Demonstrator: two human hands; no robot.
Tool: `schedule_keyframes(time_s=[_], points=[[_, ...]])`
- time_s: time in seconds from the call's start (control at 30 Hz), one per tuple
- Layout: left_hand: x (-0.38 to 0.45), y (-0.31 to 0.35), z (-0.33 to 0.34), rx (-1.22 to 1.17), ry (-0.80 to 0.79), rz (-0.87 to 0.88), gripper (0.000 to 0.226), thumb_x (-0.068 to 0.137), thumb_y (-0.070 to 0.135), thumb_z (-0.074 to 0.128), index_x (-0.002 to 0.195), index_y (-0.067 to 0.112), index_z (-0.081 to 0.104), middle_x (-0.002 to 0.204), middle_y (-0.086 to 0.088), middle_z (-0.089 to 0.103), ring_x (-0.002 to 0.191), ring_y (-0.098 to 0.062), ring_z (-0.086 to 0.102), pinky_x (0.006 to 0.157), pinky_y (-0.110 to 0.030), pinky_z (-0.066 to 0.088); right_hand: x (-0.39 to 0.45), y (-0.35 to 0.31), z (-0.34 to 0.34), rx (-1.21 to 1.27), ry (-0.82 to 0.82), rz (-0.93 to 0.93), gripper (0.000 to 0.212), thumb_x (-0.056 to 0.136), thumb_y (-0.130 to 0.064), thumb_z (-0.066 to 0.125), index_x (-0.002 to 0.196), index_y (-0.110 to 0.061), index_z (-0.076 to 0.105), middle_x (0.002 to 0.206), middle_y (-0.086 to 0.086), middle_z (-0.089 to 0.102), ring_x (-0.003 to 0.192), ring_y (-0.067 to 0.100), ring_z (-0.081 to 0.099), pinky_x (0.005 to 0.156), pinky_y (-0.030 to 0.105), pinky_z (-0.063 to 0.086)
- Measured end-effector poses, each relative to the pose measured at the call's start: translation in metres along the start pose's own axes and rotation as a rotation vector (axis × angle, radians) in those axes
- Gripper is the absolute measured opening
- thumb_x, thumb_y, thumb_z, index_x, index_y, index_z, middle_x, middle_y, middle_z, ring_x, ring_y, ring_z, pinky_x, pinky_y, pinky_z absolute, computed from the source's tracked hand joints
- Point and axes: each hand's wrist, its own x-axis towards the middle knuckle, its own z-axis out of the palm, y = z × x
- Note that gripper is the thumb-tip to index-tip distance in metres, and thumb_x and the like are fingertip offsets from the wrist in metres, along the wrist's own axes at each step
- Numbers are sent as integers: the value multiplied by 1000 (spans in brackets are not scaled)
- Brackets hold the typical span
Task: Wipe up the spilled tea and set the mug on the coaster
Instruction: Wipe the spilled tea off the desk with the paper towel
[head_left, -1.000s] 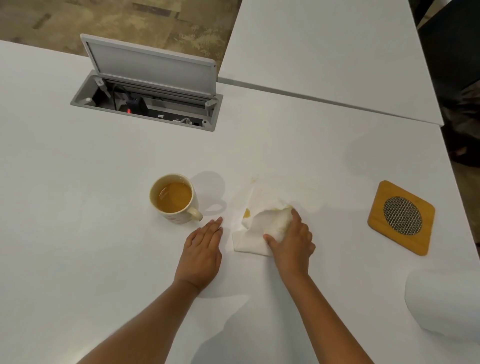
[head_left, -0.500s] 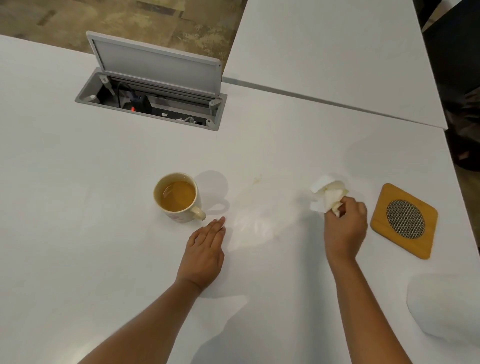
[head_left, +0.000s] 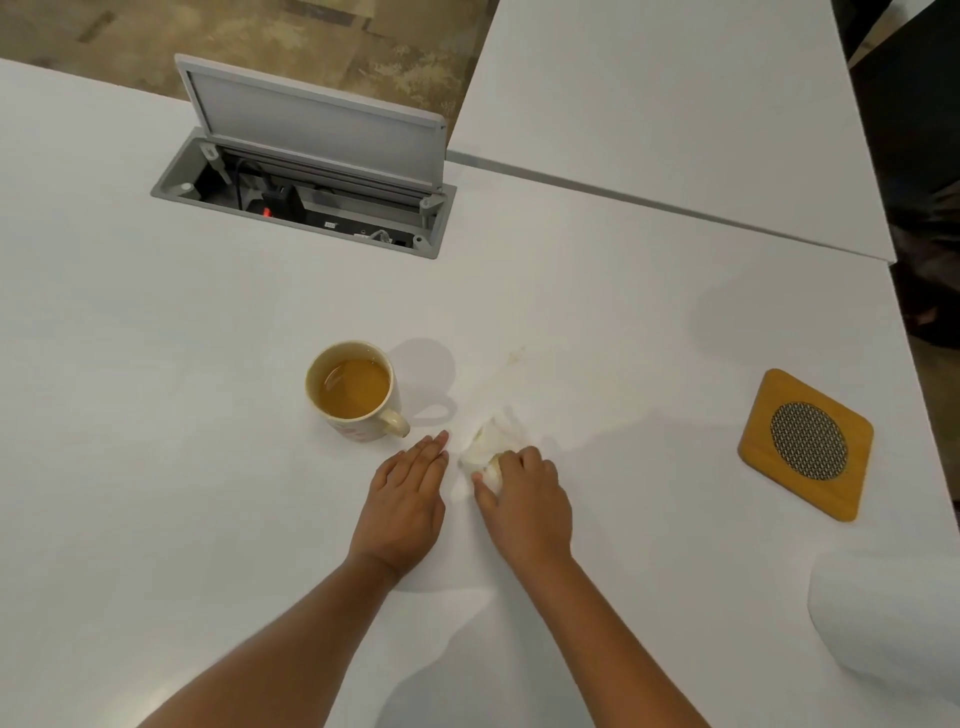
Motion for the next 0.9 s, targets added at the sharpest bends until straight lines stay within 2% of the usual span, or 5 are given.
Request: schedule_keyframes(time_s=[0.1, 0.2, 0.33, 0.57, 0.9], points=[[0, 0, 1, -7, 4, -5, 41, 83, 13, 41, 119, 7, 60, 131, -7, 57, 120, -24, 55, 102, -44, 34, -3, 4, 4, 7, -41, -69, 35, 89, -47, 47, 111, -20, 51, 113, 0, 53, 98, 20, 51, 71, 30, 44], [0, 0, 1, 4, -4, 4, 42, 84, 13, 40, 120, 8, 59, 133, -6, 55, 122, -24, 53, 103, -44, 32, 6, 30, -5, 235, -79, 104, 39, 81, -39, 62, 112, -21, 47, 108, 1, 60, 101, 24, 56, 73, 32, 45], [0, 0, 2, -21, -5, -5, 41, 84, 10, 51, 124, 8, 56, 136, -6, 53, 124, -25, 51, 104, -43, 27, 22, 75, -21, 260, 94, 283, 45, 80, -24, 66, 121, -16, 51, 117, 13, 55, 108, 33, 53, 82, 37, 44], [0, -1, 3, -22, -9, -4, 42, 83, 11, 56, 125, 9, 55, 136, -4, 53, 125, -23, 50, 104, -41, 29, 78, 93, -34, 346, 261, 471, 36, 87, -21, 58, 122, -15, 58, 115, 19, 50, 98, 38, 56, 82, 39, 47], [1, -3, 5, -25, 9, 13, 44, 79, 11, 59, 122, 11, 57, 134, -4, 55, 123, -21, 52, 103, -42, 31, 155, 18, -33, 417, 5, 37, 28, 85, -18, 60, 112, -18, 67, 109, 17, 60, 99, 32, 61, 73, 29, 45]])
